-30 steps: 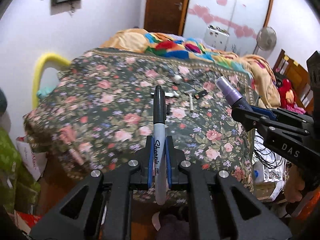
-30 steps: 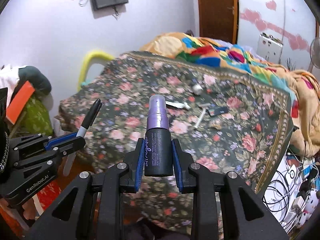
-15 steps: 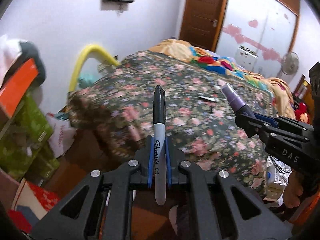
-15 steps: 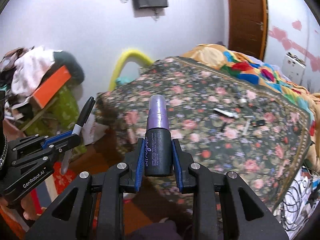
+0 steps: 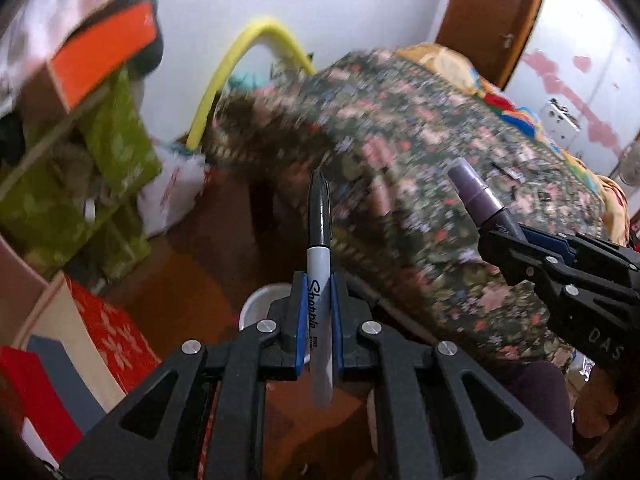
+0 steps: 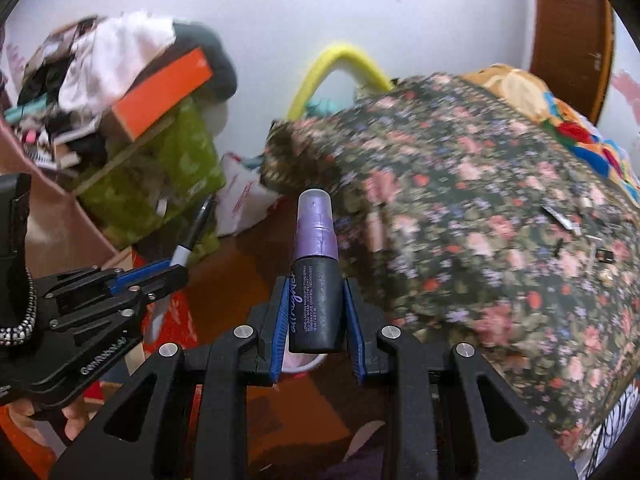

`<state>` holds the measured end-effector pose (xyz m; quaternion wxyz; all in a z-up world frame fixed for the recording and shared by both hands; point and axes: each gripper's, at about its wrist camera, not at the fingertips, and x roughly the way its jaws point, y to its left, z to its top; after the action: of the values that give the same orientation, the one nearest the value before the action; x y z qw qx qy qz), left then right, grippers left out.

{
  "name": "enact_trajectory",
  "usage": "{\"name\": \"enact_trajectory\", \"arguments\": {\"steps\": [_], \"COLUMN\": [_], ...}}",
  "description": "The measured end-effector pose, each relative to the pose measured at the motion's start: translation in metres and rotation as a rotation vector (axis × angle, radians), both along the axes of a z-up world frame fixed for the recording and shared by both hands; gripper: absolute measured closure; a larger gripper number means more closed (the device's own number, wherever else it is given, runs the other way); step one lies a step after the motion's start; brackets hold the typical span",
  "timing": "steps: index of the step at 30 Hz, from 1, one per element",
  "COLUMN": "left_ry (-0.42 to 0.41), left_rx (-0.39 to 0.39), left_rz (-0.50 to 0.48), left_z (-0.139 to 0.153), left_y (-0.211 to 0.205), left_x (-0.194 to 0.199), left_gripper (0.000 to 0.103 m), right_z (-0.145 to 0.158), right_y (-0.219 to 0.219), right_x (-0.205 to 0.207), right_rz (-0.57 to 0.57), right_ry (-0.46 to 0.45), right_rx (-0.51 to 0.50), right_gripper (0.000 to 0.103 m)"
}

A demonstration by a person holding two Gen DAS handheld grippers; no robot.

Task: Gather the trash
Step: 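Carry the marker and spray bottle in both tools toward the white bin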

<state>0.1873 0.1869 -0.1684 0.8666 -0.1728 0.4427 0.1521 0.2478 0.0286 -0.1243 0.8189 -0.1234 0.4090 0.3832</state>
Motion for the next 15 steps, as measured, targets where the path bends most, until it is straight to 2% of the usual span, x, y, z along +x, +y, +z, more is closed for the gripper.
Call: {"name": "enact_trajectory", "arguments": {"steps": [6, 10, 15], "left_ry": [0.083, 0.126, 0.148], "left_rx": [-0.125, -0.145, -0.144], "left_rz": [0.022, 0.033, 0.042], "left_z": [-0.054, -0.075, -0.085], "left_y": [0.027, 0.035, 0.045], "left_x": [0.009, 0.019, 0.031], "left_gripper": [0.093, 0.093, 0.093], "right_z": [-0.038, -0.061, -0.071], "right_y": [0.043, 0.064, 0.079], "right_x": [0.006, 0.016, 0.029], "right_rz": [0.057, 0.083, 0.085], "right_ry": [0.068, 0.111, 0.139], "right_rx": [-0.090, -0.146, -0.129], "right_gripper": [0.079, 0.079, 0.079]}}
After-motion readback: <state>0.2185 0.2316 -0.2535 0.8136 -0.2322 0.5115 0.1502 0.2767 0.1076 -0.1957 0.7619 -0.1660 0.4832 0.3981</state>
